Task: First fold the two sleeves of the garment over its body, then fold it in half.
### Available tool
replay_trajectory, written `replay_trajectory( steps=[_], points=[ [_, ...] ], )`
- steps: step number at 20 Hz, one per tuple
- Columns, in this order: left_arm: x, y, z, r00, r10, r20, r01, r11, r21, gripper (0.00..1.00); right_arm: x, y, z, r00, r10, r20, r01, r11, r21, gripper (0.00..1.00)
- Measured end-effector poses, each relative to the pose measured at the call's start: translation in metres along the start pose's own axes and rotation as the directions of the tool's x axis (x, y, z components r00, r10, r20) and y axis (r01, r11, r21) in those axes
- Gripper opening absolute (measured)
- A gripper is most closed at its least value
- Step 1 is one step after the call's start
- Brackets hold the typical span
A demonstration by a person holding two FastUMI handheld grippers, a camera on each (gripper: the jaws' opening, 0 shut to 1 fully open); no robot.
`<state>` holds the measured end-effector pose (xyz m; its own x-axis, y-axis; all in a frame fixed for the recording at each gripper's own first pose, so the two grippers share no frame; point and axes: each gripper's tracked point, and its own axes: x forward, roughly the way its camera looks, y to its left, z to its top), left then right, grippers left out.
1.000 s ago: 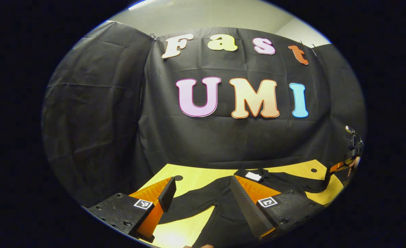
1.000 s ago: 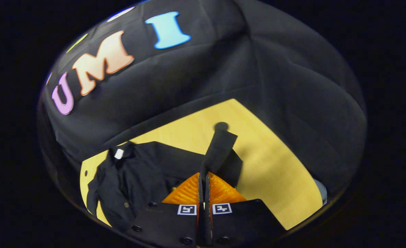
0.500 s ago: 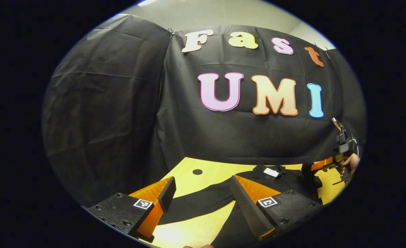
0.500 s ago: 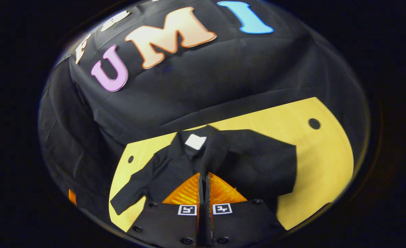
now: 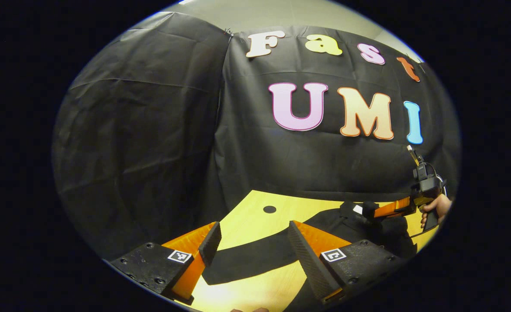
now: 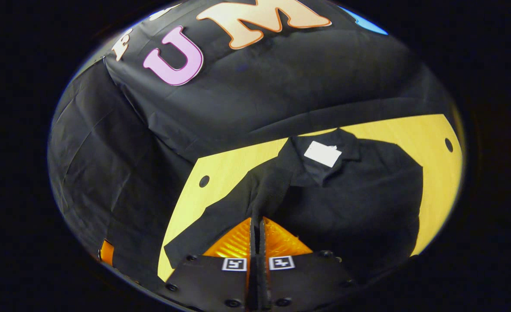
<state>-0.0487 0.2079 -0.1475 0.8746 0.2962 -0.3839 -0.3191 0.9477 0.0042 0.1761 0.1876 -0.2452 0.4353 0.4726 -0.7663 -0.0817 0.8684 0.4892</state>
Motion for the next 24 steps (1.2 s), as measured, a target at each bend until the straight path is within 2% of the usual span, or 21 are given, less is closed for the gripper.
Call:
replay_trajectory(
  steps=[1, 2, 3, 4, 6, 7, 8, 9, 10, 11, 12, 13, 15, 16, 18, 20, 22, 24],
  points=[
    [0.001, 0.003, -0.002, 1.000, 0.006, -0.003, -0.006, 1.000, -0.002, 0.93, 0.012, 0.000, -0.005, 1.000, -0.002, 0.000, 0.002, 1.000, 0.010, 0.21],
    [0.002, 0.006, -0.004, 1.000, 0.011, -0.007, -0.011, 1.000, -0.003, 0.93, 0.011, 0.000, -0.003, 1.000, -0.004, 0.007, 0.004, 1.000, 0.012, 0.17],
    [0.004, 0.006, -0.006, 1.000, 0.016, -0.009, -0.016, 1.000, -0.004, 0.93, 0.009, 0.002, -0.003, 1.000, -0.012, 0.018, 0.012, 1.000, 0.006, 0.38],
    [0.005, 0.008, -0.009, 1.000, 0.021, -0.010, -0.021, 1.000, -0.005, 0.93, 0.010, 0.001, 0.000, 0.999, -0.015, 0.029, 0.015, 1.000, -0.001, 0.53],
    [0.006, 0.013, -0.015, 0.999, 0.028, -0.023, -0.028, 1.000, -0.009, 0.94, 0.008, -0.003, 0.002, 0.999, -0.032, 0.042, 0.032, 0.999, -0.009, 0.61],
    [0.009, 0.015, -0.020, 0.999, 0.033, -0.033, -0.034, 0.999, -0.017, 0.93, 0.003, -0.005, 0.003, 0.998, -0.037, 0.051, 0.038, 0.999, -0.010, 0.70],
    [0.010, 0.018, -0.025, 0.998, 0.042, -0.045, -0.043, 0.999, -0.026, 0.92, -0.001, -0.006, 0.005, 0.997, -0.040, 0.060, 0.041, 0.999, -0.010, 0.61],
    [0.012, 0.022, -0.031, 0.997, 0.052, -0.061, -0.054, 0.998, -0.040, 0.94, -0.008, -0.008, 0.007, 0.996, -0.049, 0.072, 0.051, 0.999, -0.018, 0.78],
    [0.014, 0.026, -0.038, 0.995, 0.064, -0.077, -0.068, 0.996, -0.053, 0.92, -0.014, -0.011, 0.009, 0.994, -0.062, 0.086, 0.064, 0.998, -0.025, 0.96],
    [0.017, 0.031, -0.045, 0.992, 0.078, -0.094, -0.084, 0.994, -0.065, 0.92, -0.020, -0.013, 0.009, 0.992, -0.074, 0.099, 0.077, 0.996, -0.034, 0.87],
    [0.020, 0.036, -0.053, 0.989, 0.095, -0.115, -0.104, 0.992, -0.075, 0.92, -0.028, -0.017, 0.009, 0.990, -0.084, 0.113, 0.090, 0.995, -0.040, 0.95],
    [0.023, 0.042, -0.065, 0.984, 0.112, -0.139, -0.125, 0.988, -0.085, 0.92, -0.036, -0.020, 0.009, 0.987, -0.094, 0.129, 0.101, 0.994, -0.047, 0.88],
    [0.025, 0.063, -0.093, 0.968, 0.155, -0.197, -0.175, 0.980, -0.090, 0.93, -0.058, -0.026, 0.010, 0.978, -0.118, 0.169, 0.132, 0.989, -0.071, 0.98],
    [0.029, 0.074, -0.106, 0.959, 0.182, -0.217, -0.204, 0.975, -0.086, 0.93, -0.070, -0.032, 0.012, 0.970, -0.139, 0.199, 0.158, 0.984, -0.083, 0.98],
    [0.033, 0.092, -0.130, 0.934, 0.229, -0.274, -0.263, 0.960, -0.092, 0.93, -0.099, -0.044, 0.011, 0.948, -0.185, 0.257, 0.215, 0.972, -0.092, 0.98],
    [0.039, 0.103, -0.152, 0.910, 0.258, -0.323, -0.305, 0.947, -0.102, 0.94, -0.130, -0.058, 0.010, 0.913, -0.259, 0.317, 0.295, 0.953, -0.071, 0.98],
    [0.045, 0.115, -0.179, 0.884, 0.276, -0.377, -0.329, 0.941, -0.083, 0.94, -0.158, -0.061, 0.011, 0.883, -0.284, 0.373, 0.324, 0.945, -0.048, 0.98],
    [0.050, 0.109, -0.210, 0.843, 0.262, -0.469, -0.329, 0.942, -0.064, 0.94, -0.180, -0.062, 0.008, 0.866, -0.296, 0.403, 0.328, 0.944, -0.013, 0.98]
  ],
)
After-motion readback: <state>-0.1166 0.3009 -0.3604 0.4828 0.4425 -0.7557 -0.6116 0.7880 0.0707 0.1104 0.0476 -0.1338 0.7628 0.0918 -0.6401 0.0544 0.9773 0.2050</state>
